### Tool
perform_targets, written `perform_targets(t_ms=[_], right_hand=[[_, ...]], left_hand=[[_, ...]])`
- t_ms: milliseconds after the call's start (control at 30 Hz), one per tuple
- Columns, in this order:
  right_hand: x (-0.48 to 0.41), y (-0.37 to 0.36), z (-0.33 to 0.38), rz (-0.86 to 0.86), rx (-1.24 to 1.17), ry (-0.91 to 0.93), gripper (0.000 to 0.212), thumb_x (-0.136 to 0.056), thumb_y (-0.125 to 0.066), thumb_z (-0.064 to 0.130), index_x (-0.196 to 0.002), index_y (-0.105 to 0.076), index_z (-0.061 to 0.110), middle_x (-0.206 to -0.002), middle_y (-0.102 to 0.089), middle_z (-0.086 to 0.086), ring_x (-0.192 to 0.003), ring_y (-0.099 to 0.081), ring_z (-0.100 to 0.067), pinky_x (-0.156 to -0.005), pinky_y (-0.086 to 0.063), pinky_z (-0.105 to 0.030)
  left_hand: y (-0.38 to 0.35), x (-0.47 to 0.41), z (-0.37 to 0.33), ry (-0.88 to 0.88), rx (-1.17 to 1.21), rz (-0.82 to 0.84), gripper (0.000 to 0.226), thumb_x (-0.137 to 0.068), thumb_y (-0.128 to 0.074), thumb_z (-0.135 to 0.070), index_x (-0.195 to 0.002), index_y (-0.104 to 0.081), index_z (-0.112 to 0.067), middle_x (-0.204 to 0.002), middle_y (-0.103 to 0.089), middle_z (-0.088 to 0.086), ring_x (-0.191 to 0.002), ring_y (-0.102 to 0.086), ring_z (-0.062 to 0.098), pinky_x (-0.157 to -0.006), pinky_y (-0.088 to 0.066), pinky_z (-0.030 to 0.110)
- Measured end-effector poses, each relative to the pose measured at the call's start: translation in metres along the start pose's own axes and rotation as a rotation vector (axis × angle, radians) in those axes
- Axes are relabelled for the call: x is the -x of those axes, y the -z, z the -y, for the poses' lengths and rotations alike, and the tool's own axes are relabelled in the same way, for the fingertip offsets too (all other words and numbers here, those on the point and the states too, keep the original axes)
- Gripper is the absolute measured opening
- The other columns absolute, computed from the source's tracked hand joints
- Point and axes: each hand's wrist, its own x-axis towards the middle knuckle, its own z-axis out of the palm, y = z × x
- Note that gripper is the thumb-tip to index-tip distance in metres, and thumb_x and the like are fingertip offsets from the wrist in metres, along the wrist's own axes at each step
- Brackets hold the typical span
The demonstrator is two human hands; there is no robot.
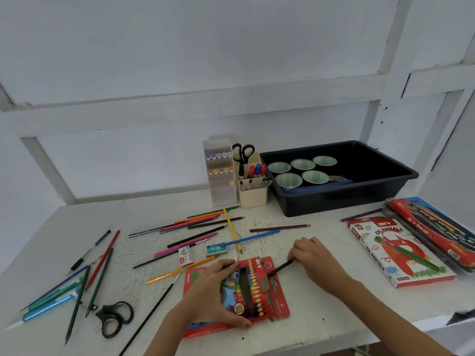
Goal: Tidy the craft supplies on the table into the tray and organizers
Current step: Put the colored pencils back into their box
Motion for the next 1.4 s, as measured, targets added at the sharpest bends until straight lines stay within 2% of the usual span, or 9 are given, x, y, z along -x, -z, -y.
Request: perform_targets(t_ms=[167,233,367,433,700,867,1067,1233,1400], right_hand=[[-0.013,-0.011,0.038,0.024,-0.139,0.104,0.022,-0.087,-0.064,0.026,-0.107,-0.067,0.018,-0.1,-0.062,0.0,-0.096,-0.055,-0.015,-0.082,-0.033,-0.02],[-0.02,-0.018,0.045,-0.008,-0.281,0.046,0.024,-0.092,-0.057,0.027,-0.111,-0.066,0.016,-0.103,-0.06,-0.002,-0.097,-0.049,-0.012,-0.078,-0.027,-0.012],[-0.031,-0.023,0.058,-0.04,-0.487,-0.121,0.001,-0.088,-0.062,0.017,-0.089,-0.062,0.017,-0.094,-0.056,0.005,-0.088,-0.044,-0.003,-0.079,-0.033,-0.012],[-0.033,-0.029,0.061,-0.069,-0.561,-0.205,0.016,-0.083,-0.065,0.012,-0.079,-0.053,0.021,-0.087,-0.049,0.009,-0.084,-0.046,-0.004,-0.075,-0.04,-0.016],[-0.022,-0.024,0.041,-0.019,-0.635,-0.272,0.024,-0.081,-0.07,0.018,-0.102,-0.061,0.023,-0.093,-0.053,0.012,-0.087,-0.051,-0.002,-0.074,-0.041,-0.008],[-0.023,-0.024,0.043,-0.031,-0.645,-0.227,0.015,-0.082,-0.07,0.024,-0.093,-0.061,0.03,-0.081,-0.058,0.024,-0.084,-0.056,0.0,-0.08,-0.043,-0.018],[-0.027,-0.025,0.058,-0.069,-0.704,-0.258,0.028,-0.082,-0.069,0.02,-0.087,-0.048,0.037,-0.082,-0.059,0.011,-0.08,-0.057,-0.004,-0.071,-0.045,-0.01],[-0.03,-0.007,0.031,0.015,-0.571,-0.227,0.016,-0.089,-0.058,0.015,-0.102,-0.059,0.025,-0.094,-0.055,0.014,-0.088,-0.051,0.0,-0.081,-0.043,-0.012],[-0.037,0.028,-0.063,-0.041,-0.223,-0.581,0.023,-0.091,-0.054,0.008,-0.112,-0.061,0.014,-0.115,-0.057,-0.002,-0.108,-0.054,-0.015,-0.095,-0.042,-0.025]], left_hand=[[-0.001,0.0,0.001,0.001,-0.001,-0.004,0.122,-0.046,-0.062,-0.087,-0.147,-0.014,-0.038,-0.149,-0.014,-0.022,-0.136,-0.017,0.001,-0.116,-0.018,0.031],[-0.001,0.0,0.001,-0.001,-0.006,0.001,0.122,-0.045,-0.061,-0.087,-0.147,-0.013,-0.039,-0.149,-0.014,-0.022,-0.136,-0.017,0.001,-0.116,-0.019,0.031],[-0.001,-0.001,0.001,-0.004,-0.024,0.021,0.124,-0.045,-0.059,-0.089,-0.148,-0.011,-0.038,-0.15,-0.013,-0.02,-0.137,-0.015,0.001,-0.117,-0.018,0.031],[0.0,-0.002,0.001,-0.001,-0.046,0.042,0.124,-0.048,-0.06,-0.087,-0.148,-0.008,-0.037,-0.151,-0.01,-0.019,-0.137,-0.013,0.003,-0.117,-0.016,0.031],[0.0,-0.002,0.001,-0.001,-0.059,0.063,0.128,-0.048,-0.06,-0.087,-0.15,-0.004,-0.033,-0.151,-0.003,-0.022,-0.14,-0.006,0.004,-0.119,-0.013,0.032],[0.001,-0.003,-0.001,-0.003,-0.059,0.062,0.127,-0.048,-0.06,-0.087,-0.15,-0.007,-0.033,-0.15,-0.004,-0.022,-0.139,-0.007,0.004,-0.118,-0.012,0.031],[-0.001,-0.004,-0.001,-0.009,-0.057,0.059,0.128,-0.05,-0.062,-0.085,-0.15,-0.004,-0.031,-0.15,0.0,-0.022,-0.14,-0.002,0.003,-0.118,-0.009,0.029],[0.001,-0.011,0.001,-0.019,-0.04,0.067,0.128,-0.048,-0.061,-0.087,-0.15,-0.007,-0.031,-0.149,0.001,-0.024,-0.14,-0.001,0.003,-0.119,-0.011,0.031],[0.001,-0.023,-0.002,-0.013,-0.036,0.069,0.131,-0.046,-0.06,-0.089,-0.15,-0.004,-0.032,-0.15,0.001,-0.022,-0.139,0.0,0.002,-0.118,-0.008,0.03]])
